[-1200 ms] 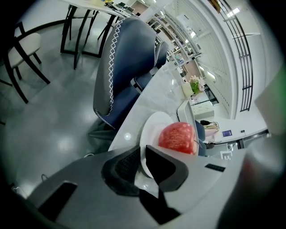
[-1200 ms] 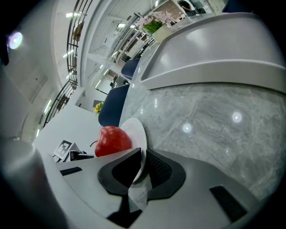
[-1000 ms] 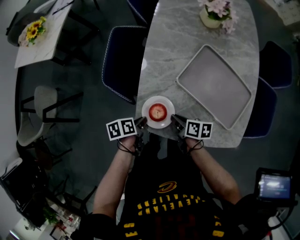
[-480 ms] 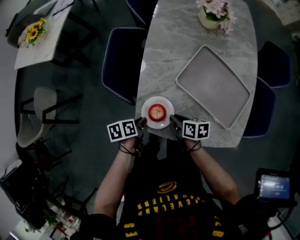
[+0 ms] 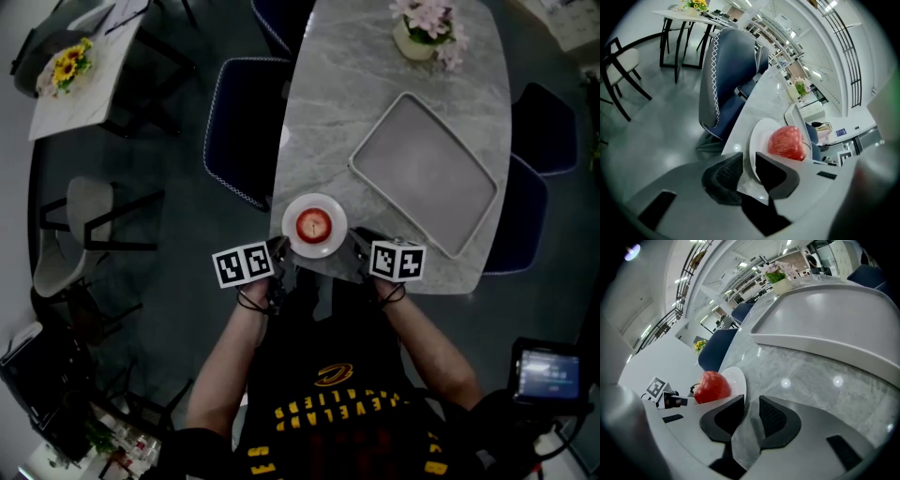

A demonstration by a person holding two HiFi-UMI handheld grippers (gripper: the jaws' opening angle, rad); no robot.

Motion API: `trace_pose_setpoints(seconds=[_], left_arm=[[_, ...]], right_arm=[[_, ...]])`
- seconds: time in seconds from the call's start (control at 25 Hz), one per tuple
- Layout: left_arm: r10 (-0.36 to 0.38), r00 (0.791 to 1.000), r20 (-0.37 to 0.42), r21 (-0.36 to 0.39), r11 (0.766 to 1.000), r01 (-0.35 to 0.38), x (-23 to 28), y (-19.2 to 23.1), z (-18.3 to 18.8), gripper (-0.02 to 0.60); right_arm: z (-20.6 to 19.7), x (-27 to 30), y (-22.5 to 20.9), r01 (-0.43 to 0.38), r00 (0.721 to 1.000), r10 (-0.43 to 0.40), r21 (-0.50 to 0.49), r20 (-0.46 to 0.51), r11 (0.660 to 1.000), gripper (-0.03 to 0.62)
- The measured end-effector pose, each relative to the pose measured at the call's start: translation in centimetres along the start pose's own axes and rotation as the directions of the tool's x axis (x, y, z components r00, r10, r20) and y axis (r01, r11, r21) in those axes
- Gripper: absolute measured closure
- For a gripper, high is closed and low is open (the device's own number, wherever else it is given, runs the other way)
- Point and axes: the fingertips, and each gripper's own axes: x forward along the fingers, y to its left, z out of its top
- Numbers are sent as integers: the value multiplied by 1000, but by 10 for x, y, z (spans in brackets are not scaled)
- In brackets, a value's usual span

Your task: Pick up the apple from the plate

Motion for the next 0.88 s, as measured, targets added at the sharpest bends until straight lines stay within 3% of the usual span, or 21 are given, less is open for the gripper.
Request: trace_pose_setpoints(seconds=[0.12,0.2,0.28,0.4,0.44,0.56,0.72,0.88], left_arm=[[-10,999,51,13,1000,10,-5,-5,8,508],[-33,991,128,40,999,28,-14,-15,20,508],[-58,975,215,78,996,42,-25,-27,35,509],[-95,946,310,179,983,40,-49,-52,54,509],[-114,938,327,218,975,42,-61,-62,57,509],[-190,916,354,327,942,69,-99,-97,60,580],[-306,876,372,466,878,109,-132,-147,59,580],[-384,840,384,554,823,123,-158,-184,53,580]], right_arm=[[14,-9,-3,-4,998,5,-10,62,1000,508],[28,-17,4,-54,989,57,-20,136,998,508],[44,-28,18,-108,970,117,-50,214,993,510],[63,-51,44,-126,942,168,-161,289,979,516],[66,-61,56,-121,934,180,-202,308,972,583],[71,-91,93,-108,911,215,-300,351,948,588],[78,-122,130,-99,876,266,-392,401,915,588],[79,-146,162,-99,842,314,-446,439,890,588]])
